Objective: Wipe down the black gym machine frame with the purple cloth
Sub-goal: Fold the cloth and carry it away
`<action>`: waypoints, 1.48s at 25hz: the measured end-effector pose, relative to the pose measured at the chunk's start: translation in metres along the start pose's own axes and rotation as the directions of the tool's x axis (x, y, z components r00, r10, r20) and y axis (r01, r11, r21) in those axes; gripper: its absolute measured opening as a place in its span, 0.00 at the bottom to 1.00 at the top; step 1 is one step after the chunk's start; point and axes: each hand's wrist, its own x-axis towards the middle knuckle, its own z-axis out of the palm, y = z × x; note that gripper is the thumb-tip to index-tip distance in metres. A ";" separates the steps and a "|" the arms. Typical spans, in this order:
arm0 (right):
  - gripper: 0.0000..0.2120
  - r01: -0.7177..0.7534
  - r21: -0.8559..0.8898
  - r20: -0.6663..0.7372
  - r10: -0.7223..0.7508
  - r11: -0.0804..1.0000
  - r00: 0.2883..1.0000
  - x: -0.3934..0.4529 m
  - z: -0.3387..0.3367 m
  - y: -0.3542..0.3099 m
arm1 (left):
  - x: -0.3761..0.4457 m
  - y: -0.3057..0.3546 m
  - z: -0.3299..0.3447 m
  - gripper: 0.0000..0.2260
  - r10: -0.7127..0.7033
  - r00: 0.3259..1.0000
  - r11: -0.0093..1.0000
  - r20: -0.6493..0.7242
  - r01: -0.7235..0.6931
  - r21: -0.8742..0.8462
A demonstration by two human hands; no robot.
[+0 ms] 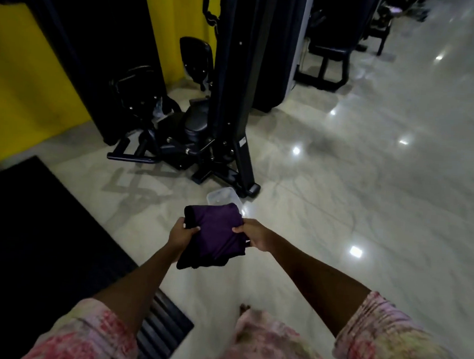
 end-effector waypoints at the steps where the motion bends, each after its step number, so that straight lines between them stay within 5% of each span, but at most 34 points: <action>1: 0.21 -0.028 0.005 0.013 0.028 1.000 1.000 0.017 -0.001 -0.014 | 0.019 0.011 -0.004 0.10 -0.009 1.000 1.000 -0.006 0.009 0.015; 10: 0.21 -0.104 0.116 0.045 0.099 0.988 0.994 0.150 0.011 -0.121 | 0.178 0.079 -0.055 0.12 -0.022 0.998 0.994 0.055 0.016 0.107; 20: 0.19 -0.149 0.549 -0.191 0.297 0.822 0.936 0.257 0.065 -0.171 | 0.366 0.147 -0.085 0.17 -0.230 0.928 0.924 0.294 0.113 0.365; 27: 0.12 0.043 0.824 -0.313 0.390 0.565 0.866 0.329 0.030 -0.187 | 0.475 0.178 -0.021 0.09 -0.414 0.797 0.845 0.440 0.156 0.512; 34: 0.10 0.405 0.902 -0.398 0.652 0.150 0.645 0.419 0.044 -0.189 | 0.583 0.161 0.044 0.12 -0.555 0.694 0.634 0.458 -0.003 0.773; 37: 0.14 0.516 0.850 -0.305 0.700 -0.106 0.646 0.462 0.056 -0.174 | 0.609 0.143 0.056 0.09 -0.563 0.664 0.646 0.492 -0.018 0.763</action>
